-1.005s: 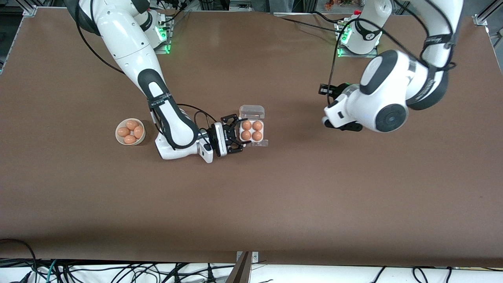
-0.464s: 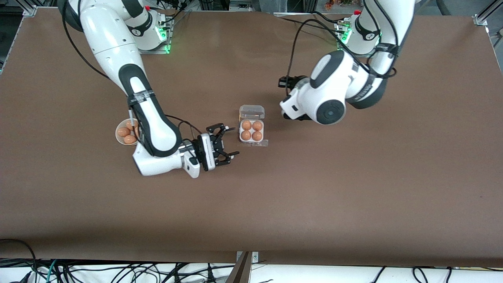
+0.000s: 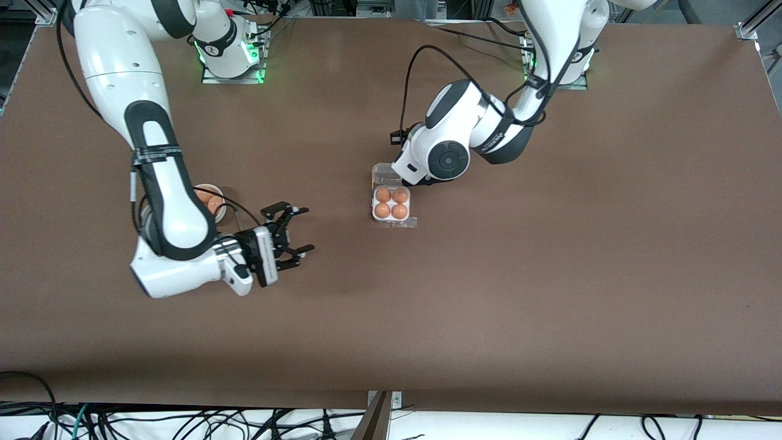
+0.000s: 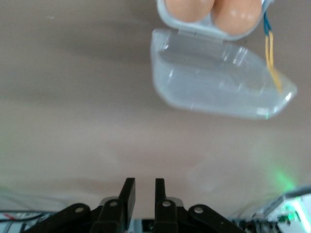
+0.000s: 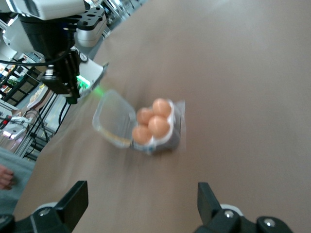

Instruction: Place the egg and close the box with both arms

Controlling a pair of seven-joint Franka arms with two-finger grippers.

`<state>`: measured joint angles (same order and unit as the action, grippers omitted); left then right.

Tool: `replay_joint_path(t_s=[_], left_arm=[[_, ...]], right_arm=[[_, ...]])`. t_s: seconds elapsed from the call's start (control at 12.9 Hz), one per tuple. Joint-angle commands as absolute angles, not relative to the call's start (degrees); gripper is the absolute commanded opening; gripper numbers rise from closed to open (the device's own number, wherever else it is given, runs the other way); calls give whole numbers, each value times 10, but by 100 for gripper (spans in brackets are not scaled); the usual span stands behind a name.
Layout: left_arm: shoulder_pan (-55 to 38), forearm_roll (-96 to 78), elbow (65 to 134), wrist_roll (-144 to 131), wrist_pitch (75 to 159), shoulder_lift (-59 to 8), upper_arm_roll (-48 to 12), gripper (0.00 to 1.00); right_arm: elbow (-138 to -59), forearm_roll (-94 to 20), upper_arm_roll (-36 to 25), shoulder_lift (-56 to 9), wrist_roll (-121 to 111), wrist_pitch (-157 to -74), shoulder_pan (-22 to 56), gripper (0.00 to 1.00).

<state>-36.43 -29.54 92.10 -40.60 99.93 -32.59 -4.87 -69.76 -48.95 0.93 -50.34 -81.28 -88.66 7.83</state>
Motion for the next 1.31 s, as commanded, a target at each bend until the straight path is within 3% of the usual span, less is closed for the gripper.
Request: replay_joint_path(t_s=[0.0, 0.46, 0.62, 0.85, 0.93, 1.08, 1.24], left_arm=[[-379, -306, 868, -442, 1014, -372, -42, 24], [-368, -302, 823, -452, 1071, -394, -26, 21], [-353, -301, 799, -447, 1072, -393, -20, 20], [-339, -295, 787, -447, 1064, -386, -18, 21], [-337, -274, 786, -446, 1046, -382, -18, 25], [-322, -217, 781, -446, 977, -377, -18, 27], [-287, -166, 730, -445, 925, -374, -18, 33]], right_arm=[[-680, -424, -7, -491, -765, -853, 58, 100], [-661, -293, -86, -461, -652, -842, 60, 100], [-668, -240, -111, -417, -604, -850, 88, 100], [-815, -172, -110, -278, -476, -948, 110, 100], [-861, -139, -110, -234, -422, -967, 119, 100], [-914, -86, -101, -170, -296, -985, 126, 100], [-939, -49, -87, -125, -177, -984, 121, 100]])
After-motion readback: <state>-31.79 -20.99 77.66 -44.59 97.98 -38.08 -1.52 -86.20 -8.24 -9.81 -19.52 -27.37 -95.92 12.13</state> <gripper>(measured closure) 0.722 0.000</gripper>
